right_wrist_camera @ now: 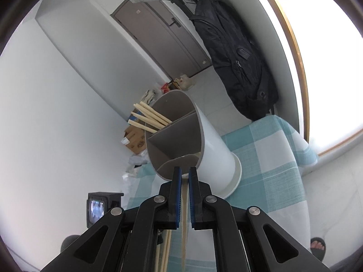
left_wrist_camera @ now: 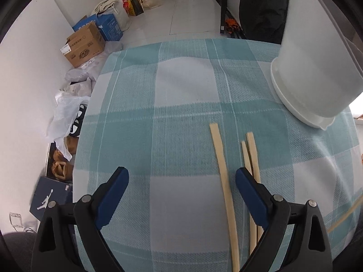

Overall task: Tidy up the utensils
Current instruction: 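Grasp a chopstick with the left tool while the right tool holds its chopstick, then lift both held chopsticks and carry them over the white holder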

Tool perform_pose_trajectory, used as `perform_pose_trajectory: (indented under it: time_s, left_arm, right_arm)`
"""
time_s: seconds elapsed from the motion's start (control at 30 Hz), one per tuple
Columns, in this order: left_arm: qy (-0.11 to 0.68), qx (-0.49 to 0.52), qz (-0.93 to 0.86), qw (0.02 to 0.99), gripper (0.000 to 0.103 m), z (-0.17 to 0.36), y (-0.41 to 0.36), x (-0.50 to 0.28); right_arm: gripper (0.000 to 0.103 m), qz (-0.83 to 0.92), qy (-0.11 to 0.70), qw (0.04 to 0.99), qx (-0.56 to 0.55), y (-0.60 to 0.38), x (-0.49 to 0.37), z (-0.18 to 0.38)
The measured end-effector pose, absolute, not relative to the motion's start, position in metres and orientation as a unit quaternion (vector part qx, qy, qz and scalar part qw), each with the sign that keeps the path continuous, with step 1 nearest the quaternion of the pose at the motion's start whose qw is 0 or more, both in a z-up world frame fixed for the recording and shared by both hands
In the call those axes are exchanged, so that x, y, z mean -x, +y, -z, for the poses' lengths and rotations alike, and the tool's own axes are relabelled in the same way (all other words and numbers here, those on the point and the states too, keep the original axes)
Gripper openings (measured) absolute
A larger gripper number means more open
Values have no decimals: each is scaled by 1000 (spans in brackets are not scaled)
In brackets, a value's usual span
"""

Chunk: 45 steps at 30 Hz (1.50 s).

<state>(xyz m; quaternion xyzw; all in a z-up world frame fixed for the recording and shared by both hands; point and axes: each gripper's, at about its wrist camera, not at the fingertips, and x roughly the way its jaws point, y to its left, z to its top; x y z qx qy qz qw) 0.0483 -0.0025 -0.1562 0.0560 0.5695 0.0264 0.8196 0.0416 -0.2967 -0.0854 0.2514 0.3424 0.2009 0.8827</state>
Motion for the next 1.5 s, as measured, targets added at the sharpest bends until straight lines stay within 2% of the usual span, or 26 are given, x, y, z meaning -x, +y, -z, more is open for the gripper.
perform_pose_trajectory:
  time_s: [0.07,0.17,0.23,0.27,0.3,0.33,0.4,0.43,0.63,1.07,1.5]
  left_arm:
    - [574,-54,-16,817,90,156,-1,-55]
    - [576,-48,8,816,72,155,-4,-62]
    - [580,-53,21,813,56,154,-10,-65]
    - [582,-59,29,811,52,153,-13,-67]
    - [584,-62,34,808,42,152,-15,-68]
    - [588,-60,43,805,27,152,-18,-69]
    - [597,-46,64,798,11,151,-20,-70]
    - [601,-40,67,796,8,151,-21,-71]
    - [594,5,67,802,3,148,-12,-71]
    - [427,62,63,900,3,65,5,-13]
    - [363,98,84,923,3,38,23,7]
  right_arm:
    - [5,-202,342,882,-253,-297,-42,85]
    - [5,-204,341,880,-259,-299,-43,86]
    - [5,-203,342,880,-261,-300,-43,86]
    - [5,-203,342,879,-263,-301,-44,86]
    - [5,-204,343,878,-264,-301,-44,87]
    - [5,-203,342,878,-264,-302,-44,86]
    - [5,-203,341,879,-265,-302,-43,85]
    - [5,-203,341,879,-265,-302,-43,85]
    - [5,-198,341,881,-262,-303,-42,85]
    - [5,-201,318,899,-222,-289,-26,77]
    - [5,-222,269,926,-144,-251,8,45]
